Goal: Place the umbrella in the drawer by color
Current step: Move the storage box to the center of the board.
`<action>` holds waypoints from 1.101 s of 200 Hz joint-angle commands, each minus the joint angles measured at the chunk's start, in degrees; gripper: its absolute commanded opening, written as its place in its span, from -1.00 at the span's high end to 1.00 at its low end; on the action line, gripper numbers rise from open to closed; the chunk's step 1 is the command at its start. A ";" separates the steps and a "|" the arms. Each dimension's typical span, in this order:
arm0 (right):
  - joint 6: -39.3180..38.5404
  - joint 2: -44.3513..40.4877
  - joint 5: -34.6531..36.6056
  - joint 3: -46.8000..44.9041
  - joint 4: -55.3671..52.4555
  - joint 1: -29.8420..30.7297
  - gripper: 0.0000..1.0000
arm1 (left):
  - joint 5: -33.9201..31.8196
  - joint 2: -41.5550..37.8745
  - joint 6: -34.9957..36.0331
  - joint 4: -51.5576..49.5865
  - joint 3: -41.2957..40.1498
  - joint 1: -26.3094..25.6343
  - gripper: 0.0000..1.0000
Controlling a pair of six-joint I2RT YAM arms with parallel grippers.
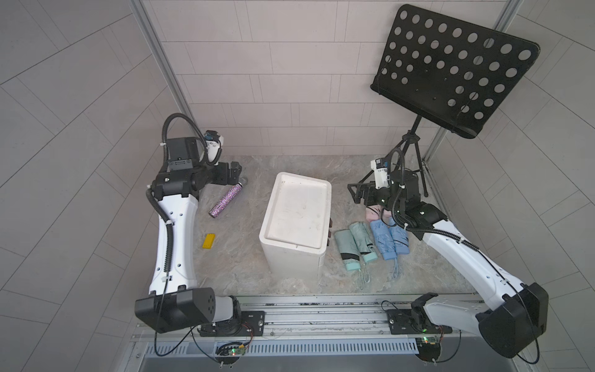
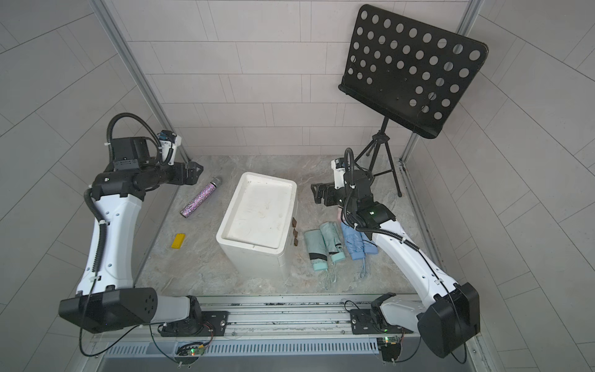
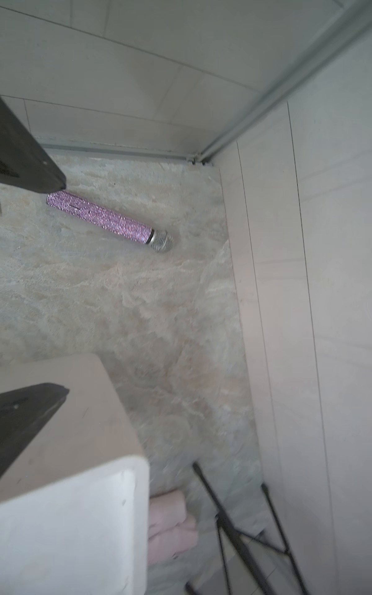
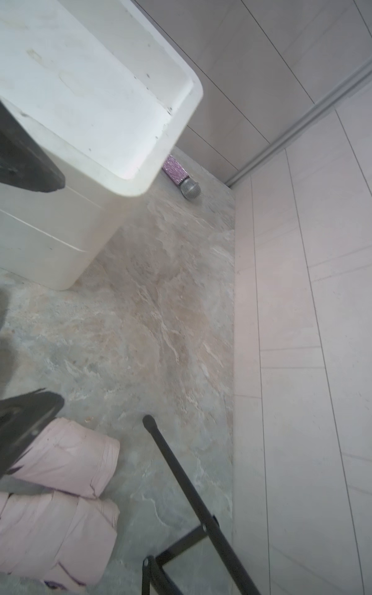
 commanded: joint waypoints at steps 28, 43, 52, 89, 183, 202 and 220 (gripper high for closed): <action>-7.36 7.55 -2.90 12.23 -11.61 7.21 -0.99 | 1.35 -0.35 5.82 -14.56 4.08 -9.78 -1.00; -10.72 10.92 -4.27 17.23 -14.27 8.40 -0.99 | 0.16 -1.05 5.35 -14.92 2.96 -11.60 -1.00; -12.46 12.88 -4.30 19.97 -15.75 8.90 -1.00 | -0.53 -1.62 5.28 -15.03 2.01 -12.31 -1.00; -17.62 19.95 -7.05 29.41 -18.80 9.49 -1.00 | -1.41 -3.50 5.20 -14.96 -1.88 -13.24 -1.00; -22.71 35.71 -11.51 46.49 -23.25 11.07 -0.91 | -1.32 -6.38 2.21 -14.07 -5.86 -13.19 -1.00; -22.44 38.32 -12.54 49.11 -23.81 11.25 -0.84 | -1.29 -6.97 1.94 -13.99 -6.45 -13.15 -1.00; -22.22 40.60 -13.36 51.66 -24.82 11.43 -0.77 | -0.93 -7.41 1.69 -14.07 -6.93 -13.10 -1.00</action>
